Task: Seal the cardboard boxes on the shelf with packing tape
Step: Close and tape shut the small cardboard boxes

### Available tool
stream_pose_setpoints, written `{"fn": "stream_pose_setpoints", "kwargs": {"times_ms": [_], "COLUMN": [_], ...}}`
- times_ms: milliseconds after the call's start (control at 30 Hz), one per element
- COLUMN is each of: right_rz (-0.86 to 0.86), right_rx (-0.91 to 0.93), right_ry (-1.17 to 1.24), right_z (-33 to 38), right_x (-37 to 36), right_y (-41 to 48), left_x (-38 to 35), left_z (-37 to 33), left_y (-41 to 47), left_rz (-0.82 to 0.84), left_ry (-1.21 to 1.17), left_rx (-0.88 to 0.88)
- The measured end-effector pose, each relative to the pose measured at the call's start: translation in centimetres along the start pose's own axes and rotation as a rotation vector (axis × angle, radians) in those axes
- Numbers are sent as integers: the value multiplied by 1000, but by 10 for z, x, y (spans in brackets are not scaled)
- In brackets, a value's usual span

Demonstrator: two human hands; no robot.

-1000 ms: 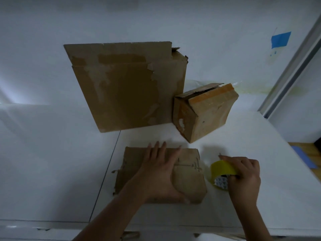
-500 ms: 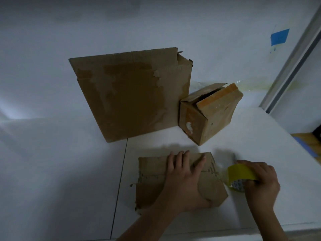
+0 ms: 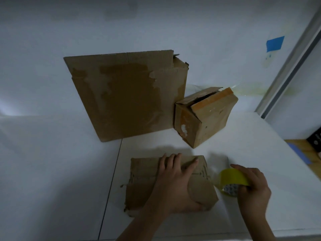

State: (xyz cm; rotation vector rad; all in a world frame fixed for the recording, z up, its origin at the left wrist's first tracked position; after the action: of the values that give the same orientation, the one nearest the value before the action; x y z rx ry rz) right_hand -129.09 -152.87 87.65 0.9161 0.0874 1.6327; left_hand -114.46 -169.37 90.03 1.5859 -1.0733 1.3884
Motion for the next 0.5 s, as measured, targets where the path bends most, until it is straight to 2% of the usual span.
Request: {"fn": "stream_pose_setpoints", "kwargs": {"times_ms": [133, 267, 300, 400, 500], "right_rz": [78, 170, 172, 123, 83], "right_rx": [10, 55, 9, -287, -356], "right_ry": [70, 77, 100, 300, 390], "right_z": [-2, -9, -12, -15, -15], "right_x": [8, 12, 11, 8, 5], "right_y": [3, 5, 6, 4, -1], "left_x": [0, 5, 7, 10, 18], "left_z": [-1, -2, -2, 2, 8], "left_y": [0, -3, -3, -5, -8], "left_rz": [-23, 22, 28, 15, -40], "left_ry": [-23, -82, -92, -159, -261], "left_rx": [19, 38, 37, 51, 89]}}
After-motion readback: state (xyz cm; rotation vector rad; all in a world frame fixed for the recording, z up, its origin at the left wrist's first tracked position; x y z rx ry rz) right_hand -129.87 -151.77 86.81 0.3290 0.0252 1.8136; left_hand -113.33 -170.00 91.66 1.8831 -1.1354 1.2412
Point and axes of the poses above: each hand's wrist, its own y-axis towards the middle knuckle, its own x-axis out of the back of the hand, z = x × y, the point moved 2 cm from there along y, towards the middle knuckle, and after that the axes turned 4 degrees about y, right-handed, at the moved point
